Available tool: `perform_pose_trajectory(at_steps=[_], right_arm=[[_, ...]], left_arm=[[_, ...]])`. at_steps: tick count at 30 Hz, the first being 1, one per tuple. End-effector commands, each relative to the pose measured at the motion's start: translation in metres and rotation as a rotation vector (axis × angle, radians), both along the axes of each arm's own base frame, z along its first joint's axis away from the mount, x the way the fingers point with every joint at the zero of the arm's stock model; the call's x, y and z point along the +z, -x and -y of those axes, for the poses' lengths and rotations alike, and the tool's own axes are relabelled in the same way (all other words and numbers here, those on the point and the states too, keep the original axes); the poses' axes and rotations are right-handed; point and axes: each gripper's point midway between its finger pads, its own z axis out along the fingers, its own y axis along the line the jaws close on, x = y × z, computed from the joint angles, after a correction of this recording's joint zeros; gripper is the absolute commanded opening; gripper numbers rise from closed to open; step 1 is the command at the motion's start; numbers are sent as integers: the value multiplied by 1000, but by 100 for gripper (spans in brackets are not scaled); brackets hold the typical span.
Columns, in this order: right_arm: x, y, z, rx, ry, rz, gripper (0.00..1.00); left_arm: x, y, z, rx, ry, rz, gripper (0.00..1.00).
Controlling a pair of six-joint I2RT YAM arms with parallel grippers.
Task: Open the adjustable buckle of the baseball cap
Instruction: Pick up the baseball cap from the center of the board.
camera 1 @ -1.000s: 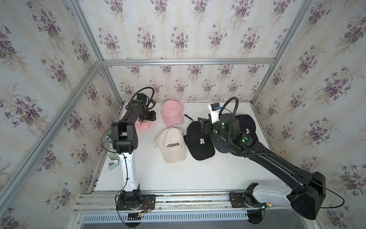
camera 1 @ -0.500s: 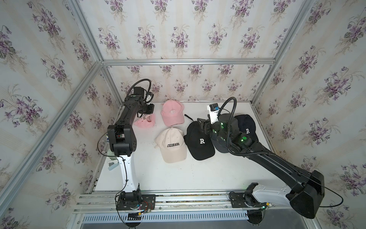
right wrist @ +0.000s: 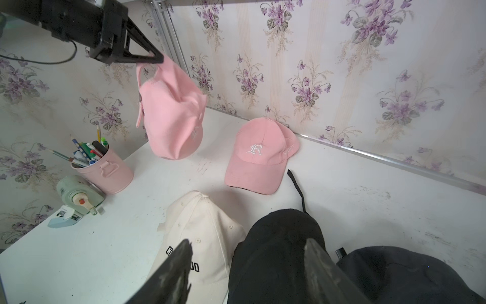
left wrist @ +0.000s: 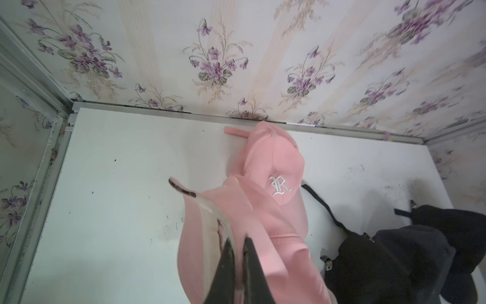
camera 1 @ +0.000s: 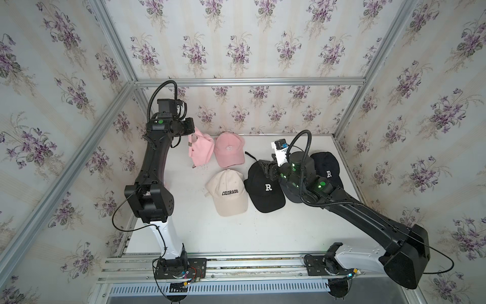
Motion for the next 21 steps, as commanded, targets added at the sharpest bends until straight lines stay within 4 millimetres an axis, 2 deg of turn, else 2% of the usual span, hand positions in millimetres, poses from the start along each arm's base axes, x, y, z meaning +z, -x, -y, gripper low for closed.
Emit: perform_pose_trajectory(at_steps=[1, 9, 14, 16, 17, 19, 21], right_arm=[[12, -1, -9, 38, -34, 50, 67], [19, -1, -28, 114, -88, 122, 66], [27, 4, -43, 149, -117, 243, 65], [29, 7, -51, 169, -126, 276, 64], [29, 8, -56, 180, -126, 288, 64], [29, 9, -65, 192, -127, 317, 64], [32, 11, -73, 196, -135, 353, 63]], left_arm=[[37, 0, -3, 116, 127, 114, 1], [76, 32, 2, 277, 397, 244, 1], [99, 57, 12, 358, 397, 369, 0], [104, 65, 15, 396, 418, 390, 0], [100, 66, 16, 420, 430, 384, 0], [112, 78, 20, 450, 464, 411, 0], [113, 83, 26, 480, 477, 418, 0]])
